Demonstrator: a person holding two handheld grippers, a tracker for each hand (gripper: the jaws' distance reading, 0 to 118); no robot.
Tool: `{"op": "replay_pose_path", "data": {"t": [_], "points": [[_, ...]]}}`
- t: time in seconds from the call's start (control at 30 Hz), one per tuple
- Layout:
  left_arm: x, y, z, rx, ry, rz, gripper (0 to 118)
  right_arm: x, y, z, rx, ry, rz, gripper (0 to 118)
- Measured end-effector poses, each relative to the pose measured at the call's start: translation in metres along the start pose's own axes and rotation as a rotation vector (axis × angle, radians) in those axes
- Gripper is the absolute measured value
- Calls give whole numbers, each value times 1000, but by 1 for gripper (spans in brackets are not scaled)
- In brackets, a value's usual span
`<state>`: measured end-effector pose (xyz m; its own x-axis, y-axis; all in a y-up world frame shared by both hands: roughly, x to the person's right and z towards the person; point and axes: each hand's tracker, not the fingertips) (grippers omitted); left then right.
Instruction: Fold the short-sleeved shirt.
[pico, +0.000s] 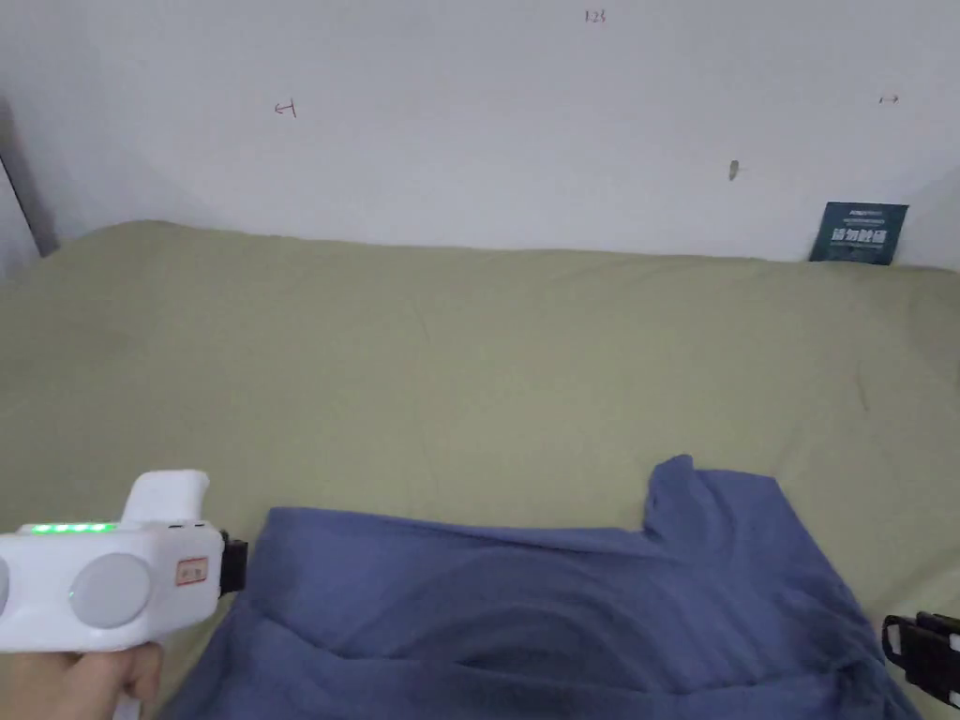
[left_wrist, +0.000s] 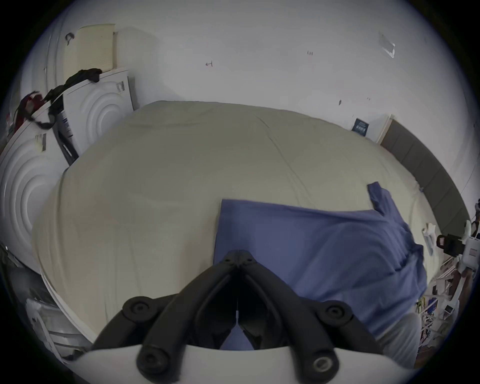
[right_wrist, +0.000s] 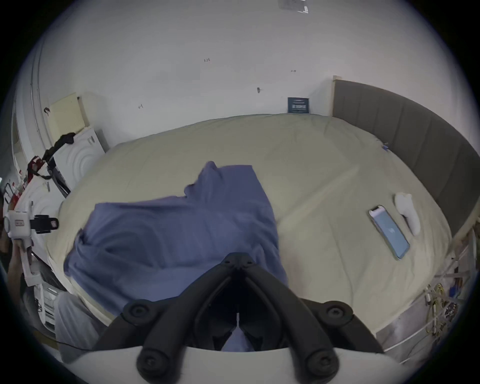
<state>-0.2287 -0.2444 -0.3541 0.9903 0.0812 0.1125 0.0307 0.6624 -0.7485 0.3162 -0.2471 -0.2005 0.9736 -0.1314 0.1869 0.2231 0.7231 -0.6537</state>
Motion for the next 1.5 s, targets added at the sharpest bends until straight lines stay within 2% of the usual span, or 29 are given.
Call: {"op": "replay_pose_path", "data": {"t": [0.07, 0.1, 0.13, 0.17, 0.2, 0.23, 0.37, 0.53, 0.57, 0.6, 0.67, 0.77, 0.8, 0.83, 0.87, 0.9, 0.97, 1.0, 1.03, 1.1, 1.17, 1.2, 1.23, 1.3, 1.37, 1.4, 1.5], "points": [[1, 18, -32, -30, 22, -15, 0, -2, 8, -15, -12, -20, 23, 2], [1, 25, -46, -45, 26, -20, 9, -1, 11, -21, -17, -15, 22, 2], [-1, 31, -61, -69, 31, -16, 35, -4, 14, -27, -28, -14, 12, 2], [-1, 37, -76, -113, 48, -30, 88, -2, 17, -34, -42, -7, 5, 2], [0, 40, -89, -138, 67, -44, 116, 0, 19, -41, -51, 4, 3, 2], [0, 42, -105, -157, 73, -61, 118, 2, 21, -49, -61, 2, 9, 2], [6, 50, -145, -194, 104, -63, 116, 10, 25, -78, -100, -28, 38, 2], [12, 49, -166, -233, 103, -61, 105, 20, 29, -106, -139, -60, 49, 2], [14, 49, -162, -233, 107, -58, 91, 22, 30, -109, -141, -65, 45, 2], [14, 49, -154, -227, 104, -60, 71, 24, 32, -111, -148, -66, 43, 2], [15, 50, -139, -195, 72, -52, 0, 29, 36, -120, -149, -84, 58, 2], [12, 51, -129, -191, -12, -40, 0, 33, 47, -126, -158, -102, 62, 5], [14, 51, -130, -197, 14, -45, 0, 32, 51, -127, -156, -108, 65, 21], [14, 51, -130, -197, 13, -51, 0, 33, 54, -131, -153, -117, 66, 58], [13, 51, -133, -198, 18, -57, 0, 35, 58, -135, -159, -125, 68, 109], [13, 51, -132, -198, 19, -54, 0, 38, 63, -143, -185, -125, 69, 118], [13, 52, -133, -201, 20, -49, 0, 43, 67, -165, -275, -119, 63, 113], [13, 52, -135, -202, 19, -48, 0, 45, 69, -166, -234, -121, 63, 113], [13, 52, -134, -204, 19, -51, 0, 45, 73, -172, -276, -124, 66, 108], [12, 53, -133, -208, 18, -55, 0, 33, 71, -176, -353, -154, 70, 105], [11, 54, -137, -213, 18, -47, 0, 28, 70, -181, -384, -161, 103, 92], [11, 55, -136, -213, 18, -49, 0, 42, 63, -207, -387, -163, 121, 89], [11, 55, -134, -213, 18, -51, 0, 43, 62, -204, -365, -141, 111, 78], [10, 55, -133, -212, 16, -55, 0, 39, 67, -194, -331, -136, 111, 4], [8, 58, -125, -212, 4, -53, 0, 26, 73, -164, -258, -119, 108, 4], [7, 58, -122, -210, 1, -50, 0, 23, 77, -155, -278, -108, 87, 4], [3, 62, -95, -175, -17, -40, 0, 25, 84, -134, -228, -97, 98, 4]]}}
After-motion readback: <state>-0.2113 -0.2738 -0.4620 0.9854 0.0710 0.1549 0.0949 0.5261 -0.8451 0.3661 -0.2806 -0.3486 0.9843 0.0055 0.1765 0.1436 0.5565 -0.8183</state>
